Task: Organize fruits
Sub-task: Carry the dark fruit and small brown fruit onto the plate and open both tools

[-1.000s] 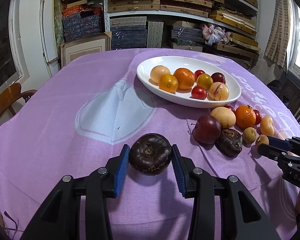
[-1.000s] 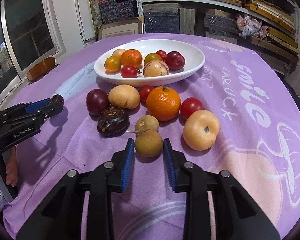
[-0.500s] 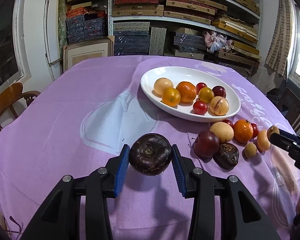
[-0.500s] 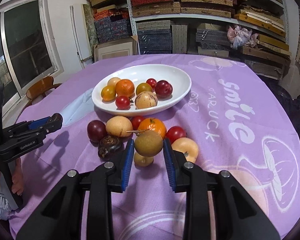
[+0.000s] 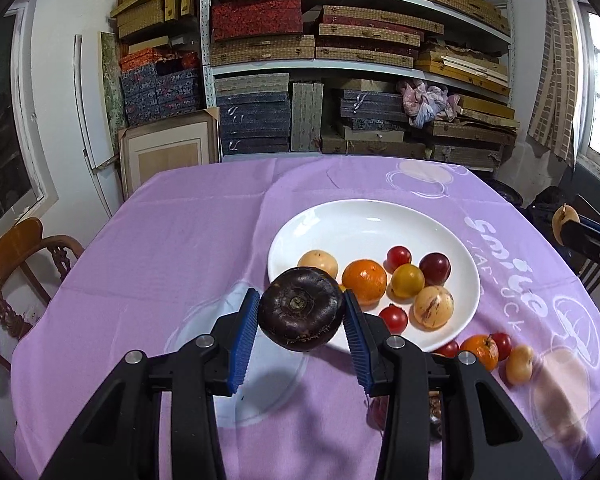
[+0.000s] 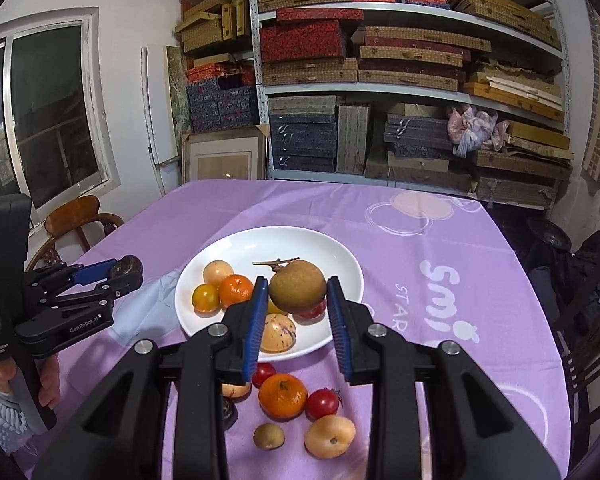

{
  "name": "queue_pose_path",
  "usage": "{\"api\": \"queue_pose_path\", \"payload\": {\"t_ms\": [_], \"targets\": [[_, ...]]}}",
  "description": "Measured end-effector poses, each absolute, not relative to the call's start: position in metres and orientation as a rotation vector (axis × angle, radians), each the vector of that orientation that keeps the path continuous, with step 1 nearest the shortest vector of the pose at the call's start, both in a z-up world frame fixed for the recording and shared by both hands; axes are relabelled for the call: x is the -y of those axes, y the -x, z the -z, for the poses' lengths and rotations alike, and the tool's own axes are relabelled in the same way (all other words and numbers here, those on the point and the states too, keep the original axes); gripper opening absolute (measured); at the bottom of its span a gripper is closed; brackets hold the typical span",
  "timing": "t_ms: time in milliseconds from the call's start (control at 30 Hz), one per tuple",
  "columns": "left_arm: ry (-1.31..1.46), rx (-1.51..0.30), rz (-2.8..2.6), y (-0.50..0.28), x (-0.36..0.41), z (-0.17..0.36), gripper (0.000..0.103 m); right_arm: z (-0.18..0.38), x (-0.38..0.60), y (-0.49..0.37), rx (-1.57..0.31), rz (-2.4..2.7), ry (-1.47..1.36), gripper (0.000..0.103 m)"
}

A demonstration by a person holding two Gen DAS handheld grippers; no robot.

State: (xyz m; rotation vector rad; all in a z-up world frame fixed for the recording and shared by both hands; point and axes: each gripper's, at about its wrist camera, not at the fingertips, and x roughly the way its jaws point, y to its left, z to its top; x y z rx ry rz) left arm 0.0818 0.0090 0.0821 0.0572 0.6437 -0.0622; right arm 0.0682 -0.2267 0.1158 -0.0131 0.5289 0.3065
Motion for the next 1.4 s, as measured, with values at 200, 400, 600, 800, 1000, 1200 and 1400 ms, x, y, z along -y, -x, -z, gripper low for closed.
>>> {"api": "queue_pose_path", "payload": {"t_ms": [200, 400, 600, 800, 1000, 1200, 1400], "targets": [[-0.068, -0.685, 0.069, -0.139, 0.004, -0.084, 0.043, -0.105, 0.205, -0.133, -0.61, -0.303, 0.061, 0.029], [-0.055, -0.759, 0.049, -0.205, 0.016, -0.064, 0.043, -0.067, 0.179, -0.21, -0.727, -0.271, 0.123, 0.029], [-0.011, -0.88, 0.064, -0.251, 0.021, -0.034, 0.043, -0.031, 0.172, -0.255, -0.838, -0.262, 0.12, 0.029], [-0.003, -0.906, 0.058, -0.266, 0.024, -0.023, 0.056, -0.016, 0.181, -0.269, -0.883, -0.273, 0.061, 0.038], [0.009, -0.84, 0.053, -0.237, 0.007, -0.049, 0.059, -0.058, 0.208, -0.225, -0.749, -0.289, -0.001, 0.045], [-0.044, -0.757, 0.045, -0.158, -0.007, -0.069, 0.069, -0.092, 0.247, -0.123, -0.556, -0.224, 0.001, 0.075], [-0.072, -0.78, 0.087, -0.088, 0.002, -0.048, 0.07, -0.066, 0.291, -0.042, -0.474, -0.142, -0.117, 0.084]]}}
